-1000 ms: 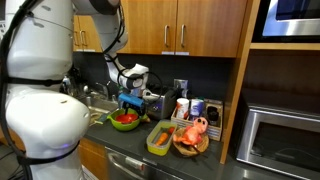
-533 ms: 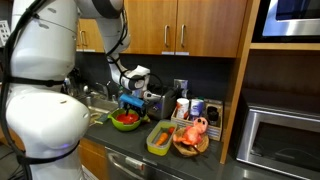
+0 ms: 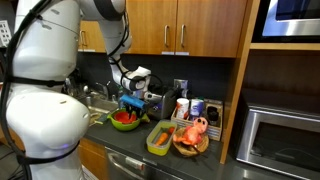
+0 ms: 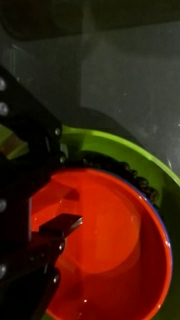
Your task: Move the red and blue bowl to the counter
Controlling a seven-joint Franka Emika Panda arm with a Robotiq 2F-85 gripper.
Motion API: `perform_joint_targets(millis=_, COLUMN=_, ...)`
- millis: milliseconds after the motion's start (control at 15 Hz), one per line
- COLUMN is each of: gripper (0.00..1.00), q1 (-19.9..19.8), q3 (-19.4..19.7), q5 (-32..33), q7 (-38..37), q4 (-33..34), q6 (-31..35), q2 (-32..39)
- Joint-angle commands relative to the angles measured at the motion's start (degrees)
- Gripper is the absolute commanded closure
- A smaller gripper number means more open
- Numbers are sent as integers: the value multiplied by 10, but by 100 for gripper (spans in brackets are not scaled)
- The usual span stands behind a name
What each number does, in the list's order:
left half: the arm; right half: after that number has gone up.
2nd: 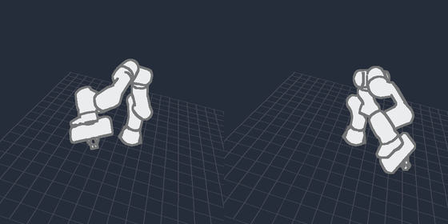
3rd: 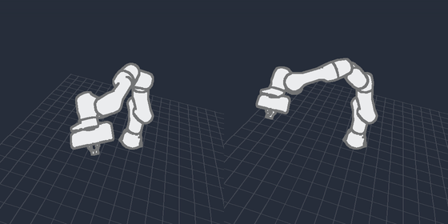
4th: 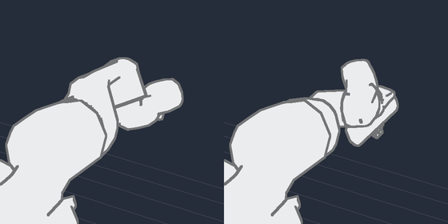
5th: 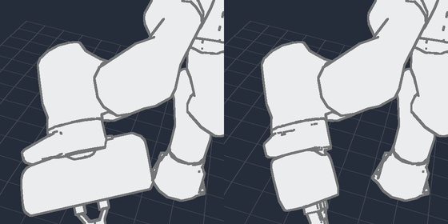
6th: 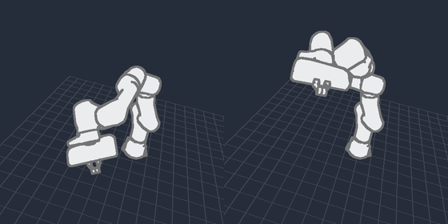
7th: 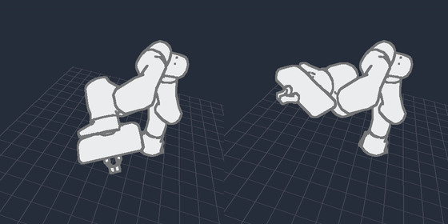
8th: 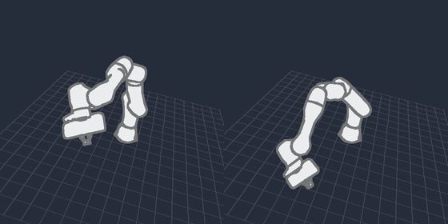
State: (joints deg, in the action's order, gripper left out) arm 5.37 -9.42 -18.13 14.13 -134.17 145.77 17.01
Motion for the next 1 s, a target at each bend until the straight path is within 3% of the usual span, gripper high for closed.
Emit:
perform_joint_targets(millis=0, gripper=79, q1=-8, q3=-5, q5=12, q7=-14, q4=11, q6=-8, q2=7)
perform_joint_targets(millis=133, gripper=93, q1=-9, q3=-5, q5=12, q7=-14, q4=13, q6=-7, q2=8)
perform_joint_targets(millis=267, gripper=100, q1=-11, q3=-5, q5=12, q7=-15, q4=15, q6=-6, q2=8)
perform_joint_targets(millis=933, gripper=98, q1=-8, q3=-7, q5=16, q7=-22, q4=14, q6=-5, q2=11)
